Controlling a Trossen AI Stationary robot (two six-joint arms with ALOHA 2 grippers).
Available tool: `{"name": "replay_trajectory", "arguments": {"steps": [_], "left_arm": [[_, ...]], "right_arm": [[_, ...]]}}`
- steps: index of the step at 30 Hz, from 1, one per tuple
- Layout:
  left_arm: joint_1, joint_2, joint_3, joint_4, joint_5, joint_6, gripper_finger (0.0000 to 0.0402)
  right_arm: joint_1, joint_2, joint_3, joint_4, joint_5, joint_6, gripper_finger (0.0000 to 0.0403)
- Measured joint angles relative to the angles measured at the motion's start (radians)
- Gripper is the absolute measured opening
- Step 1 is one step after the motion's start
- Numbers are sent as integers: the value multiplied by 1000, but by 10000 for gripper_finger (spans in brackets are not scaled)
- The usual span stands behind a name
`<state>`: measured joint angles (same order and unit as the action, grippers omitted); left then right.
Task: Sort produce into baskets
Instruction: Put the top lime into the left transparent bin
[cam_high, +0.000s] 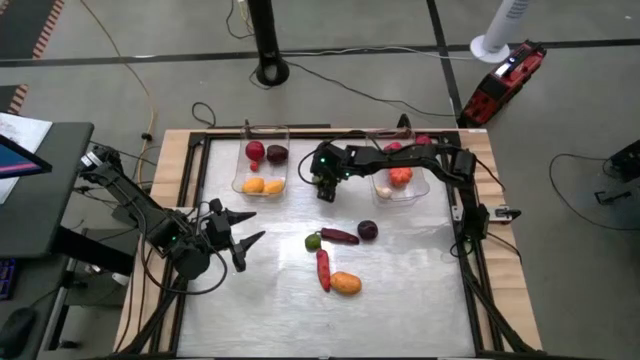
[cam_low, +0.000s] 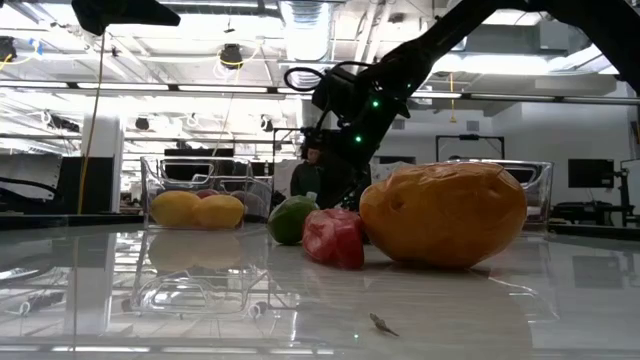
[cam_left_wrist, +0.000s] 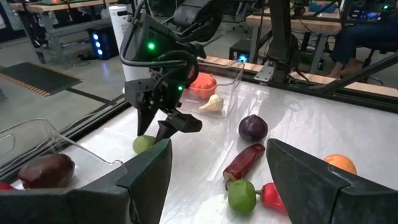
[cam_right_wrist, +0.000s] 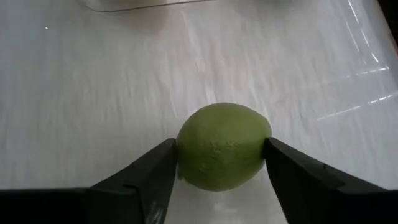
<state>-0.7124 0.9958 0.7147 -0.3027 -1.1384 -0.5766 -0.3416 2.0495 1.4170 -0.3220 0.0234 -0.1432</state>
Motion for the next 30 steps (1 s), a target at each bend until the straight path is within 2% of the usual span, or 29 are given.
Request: {"name": "replay_trajectory", "arguments": {"steps": [9,17,20,25,30], "left_arm": [[0,0,0,0,3,7,250],[0,0,0,0,6,7,250],[0,0,0,0,7,6,250],[0,0,0,-2,8,6,250],[0,0,0,-2,10,5,250]], "right_arm": [[7,-4,1,26,0,4,201],[35,-22,31,-18,0,0,140],[44,-22,40,-20,2,-19,130],[48,-22,70,-21,7,-32,159],[31,-23,78,-27,41,-38,236]]}}
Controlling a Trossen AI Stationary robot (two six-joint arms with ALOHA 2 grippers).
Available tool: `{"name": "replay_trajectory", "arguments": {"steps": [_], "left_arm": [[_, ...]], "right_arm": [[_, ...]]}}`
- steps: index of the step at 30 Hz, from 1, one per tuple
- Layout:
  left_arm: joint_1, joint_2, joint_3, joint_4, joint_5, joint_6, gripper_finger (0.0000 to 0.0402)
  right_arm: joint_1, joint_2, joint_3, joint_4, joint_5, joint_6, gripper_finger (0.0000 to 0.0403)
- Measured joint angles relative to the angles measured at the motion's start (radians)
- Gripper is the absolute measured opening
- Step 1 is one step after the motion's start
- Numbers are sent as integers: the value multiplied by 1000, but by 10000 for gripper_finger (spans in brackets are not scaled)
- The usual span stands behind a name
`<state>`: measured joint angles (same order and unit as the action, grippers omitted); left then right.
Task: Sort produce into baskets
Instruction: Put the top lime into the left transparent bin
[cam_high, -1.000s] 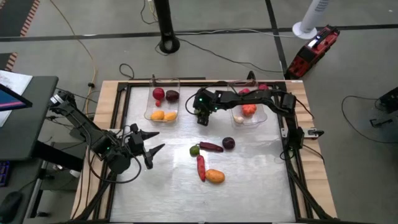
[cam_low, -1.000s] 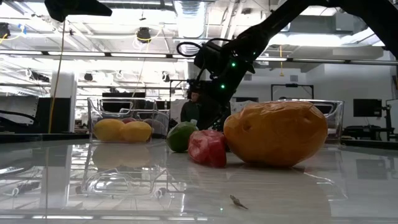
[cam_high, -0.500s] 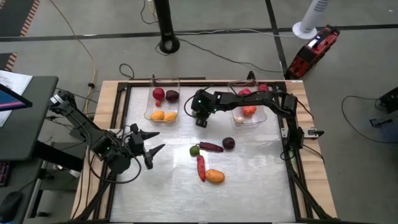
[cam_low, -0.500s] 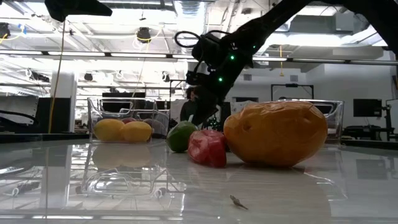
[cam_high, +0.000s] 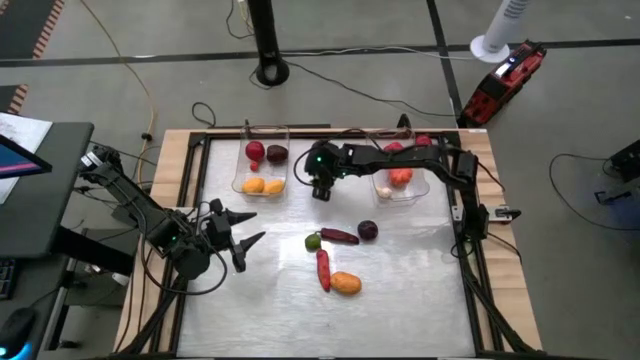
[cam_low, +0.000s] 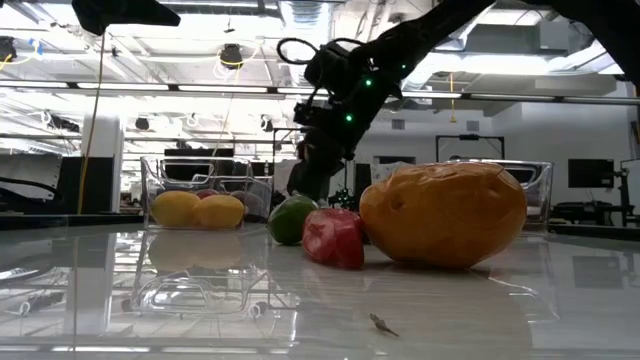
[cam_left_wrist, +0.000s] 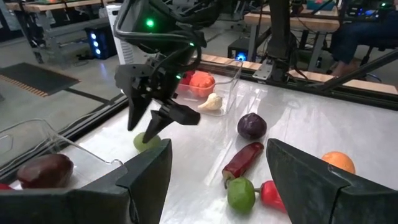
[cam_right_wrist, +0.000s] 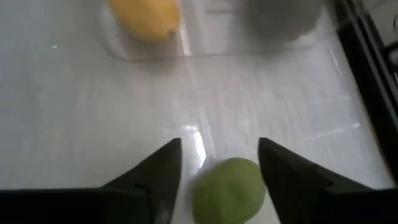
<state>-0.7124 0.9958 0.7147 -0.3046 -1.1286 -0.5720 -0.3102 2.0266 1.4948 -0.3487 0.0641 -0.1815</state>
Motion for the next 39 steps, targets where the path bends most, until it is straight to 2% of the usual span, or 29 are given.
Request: {"name": "replay_trajectory", "arguments": {"steps": [5,10,13,27,39], "left_arm": [[0,0,0,0,23,-1,250],[0,0,0,-1,24,-5,250],[0,0,0,0,24,-8,250],[0,0,0,-2,24,-8,250],[0,0,0,-4,24,-8,250]], "right_arm": [[-21,6,-11,-57,-16,66,300],[-37,7,-59,-53,-2,81,312],[-43,7,-79,-22,-33,95,309],[-47,39,-91,39,-38,95,282],[-46,40,-93,24,-27,94,213]]}}
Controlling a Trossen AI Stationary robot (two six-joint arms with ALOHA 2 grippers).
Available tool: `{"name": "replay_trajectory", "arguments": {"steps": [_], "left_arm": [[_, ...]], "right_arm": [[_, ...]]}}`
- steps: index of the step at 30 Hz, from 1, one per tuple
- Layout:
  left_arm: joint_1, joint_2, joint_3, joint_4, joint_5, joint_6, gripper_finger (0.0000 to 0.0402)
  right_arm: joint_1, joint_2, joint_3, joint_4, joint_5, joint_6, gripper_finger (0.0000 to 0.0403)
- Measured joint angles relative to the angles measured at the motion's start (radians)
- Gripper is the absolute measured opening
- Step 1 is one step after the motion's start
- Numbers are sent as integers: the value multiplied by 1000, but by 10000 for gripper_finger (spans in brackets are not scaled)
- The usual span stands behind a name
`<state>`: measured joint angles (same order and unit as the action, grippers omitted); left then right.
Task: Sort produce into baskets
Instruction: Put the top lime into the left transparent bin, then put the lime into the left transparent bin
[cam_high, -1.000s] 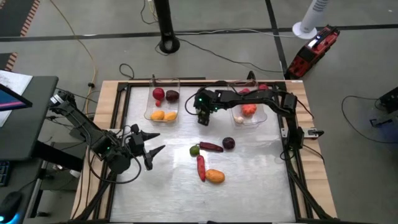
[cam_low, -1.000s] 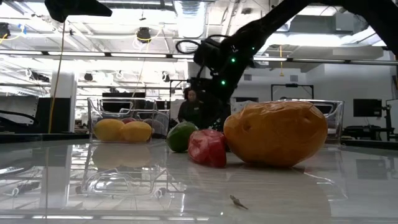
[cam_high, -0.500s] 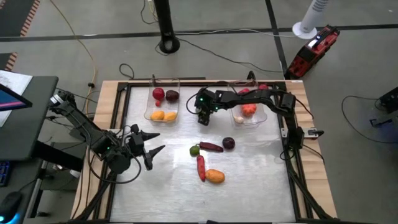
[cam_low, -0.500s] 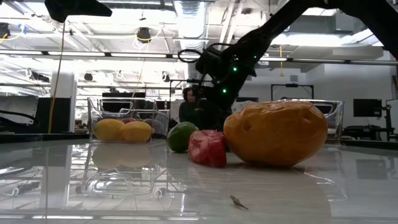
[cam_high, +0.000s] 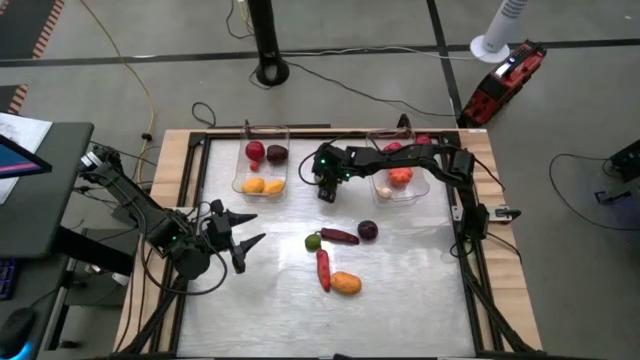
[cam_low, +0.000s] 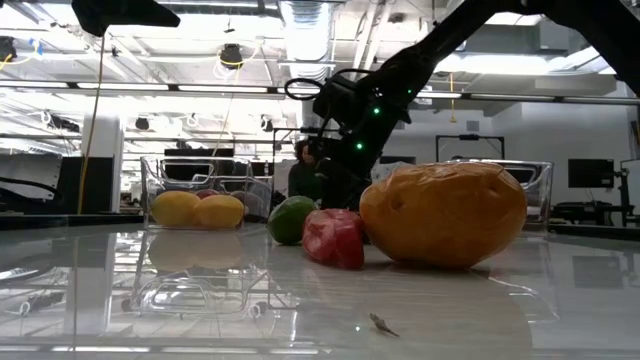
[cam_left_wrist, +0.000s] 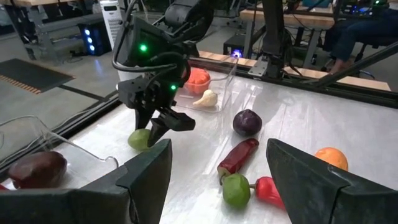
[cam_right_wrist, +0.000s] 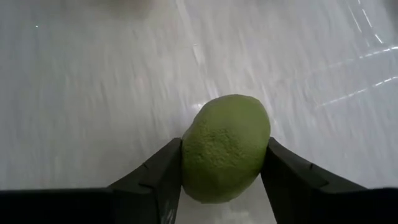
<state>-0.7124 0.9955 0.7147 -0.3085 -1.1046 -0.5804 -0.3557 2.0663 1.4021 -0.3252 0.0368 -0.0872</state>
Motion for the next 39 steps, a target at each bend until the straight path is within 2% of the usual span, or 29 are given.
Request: {"name": "replay_trajectory", "arguments": {"steps": [4,11,20,23,29,39], "left_arm": [[0,0,0,0,0,0,250],[0,-2,0,7,-1,10,250],[0,-2,0,11,-3,-6,250],[0,-2,0,11,-3,-7,250],[0,-2,0,11,-3,-7,250],[0,-2,0,11,-3,-8,250]], "right_arm": [[5,-14,22,-47,1,0,212],[74,-47,148,-62,-8,-1,212],[180,-46,190,243,-9,-86,220],[184,-46,190,319,-10,-94,236],[166,-46,190,349,-40,-92,267],[127,-46,190,323,-150,-14,277]]}}
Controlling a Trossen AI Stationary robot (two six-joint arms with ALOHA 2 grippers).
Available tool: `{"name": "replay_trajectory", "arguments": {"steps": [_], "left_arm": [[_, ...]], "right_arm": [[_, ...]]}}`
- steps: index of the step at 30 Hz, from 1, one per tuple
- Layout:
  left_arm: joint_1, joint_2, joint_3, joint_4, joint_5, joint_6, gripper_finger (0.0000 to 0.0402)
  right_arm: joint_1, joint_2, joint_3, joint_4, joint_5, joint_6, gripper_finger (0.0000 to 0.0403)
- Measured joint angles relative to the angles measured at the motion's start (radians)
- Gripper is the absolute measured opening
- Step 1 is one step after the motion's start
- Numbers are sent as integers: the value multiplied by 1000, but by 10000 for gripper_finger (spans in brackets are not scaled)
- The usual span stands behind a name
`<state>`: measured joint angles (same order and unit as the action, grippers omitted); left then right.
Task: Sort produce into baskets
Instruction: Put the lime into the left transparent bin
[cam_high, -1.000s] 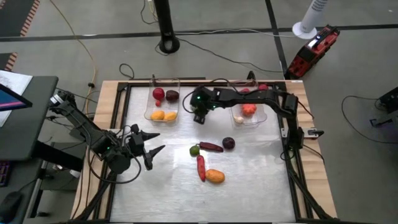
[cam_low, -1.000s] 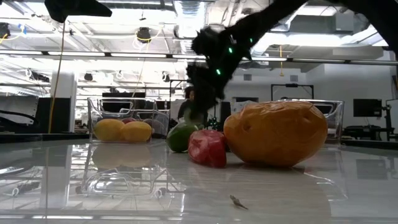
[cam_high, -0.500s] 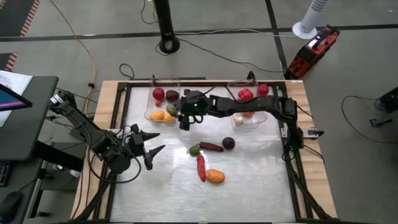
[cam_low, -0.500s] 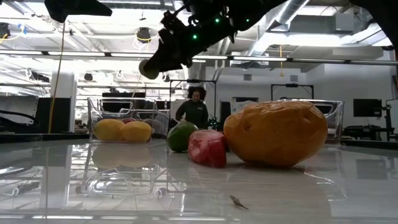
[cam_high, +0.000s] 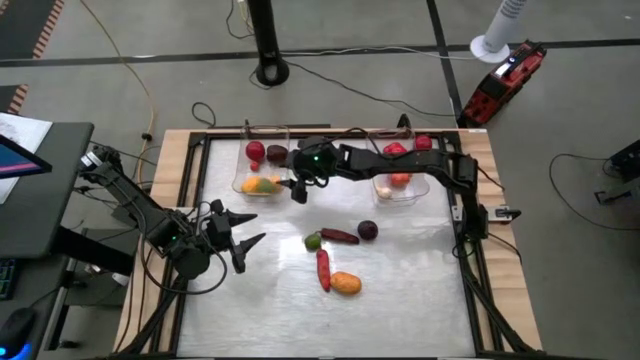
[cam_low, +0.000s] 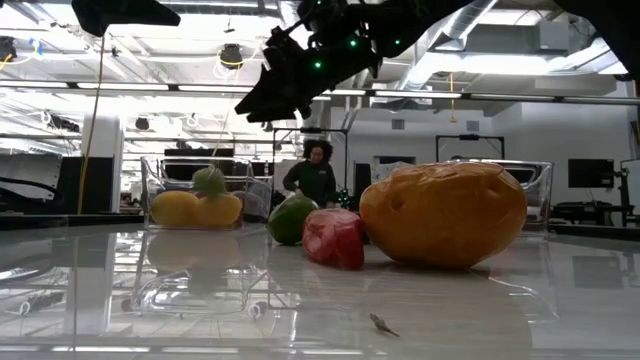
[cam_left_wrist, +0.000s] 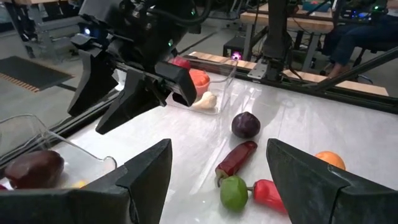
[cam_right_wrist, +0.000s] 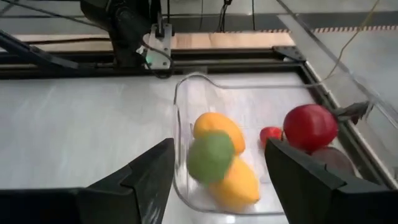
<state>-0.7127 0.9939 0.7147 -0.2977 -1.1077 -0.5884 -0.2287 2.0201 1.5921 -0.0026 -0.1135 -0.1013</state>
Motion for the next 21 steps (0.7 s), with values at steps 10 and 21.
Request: {"name": "replay_trajectory", "arguments": {"steps": [10,21], "left_arm": [[0,0,0,-8,39,5,250],[0,0,0,1,49,-12,250]], "right_arm": [[132,-44,-5,-388,-89,8,277],[392,0,-13,-582,192,24,277]]}}
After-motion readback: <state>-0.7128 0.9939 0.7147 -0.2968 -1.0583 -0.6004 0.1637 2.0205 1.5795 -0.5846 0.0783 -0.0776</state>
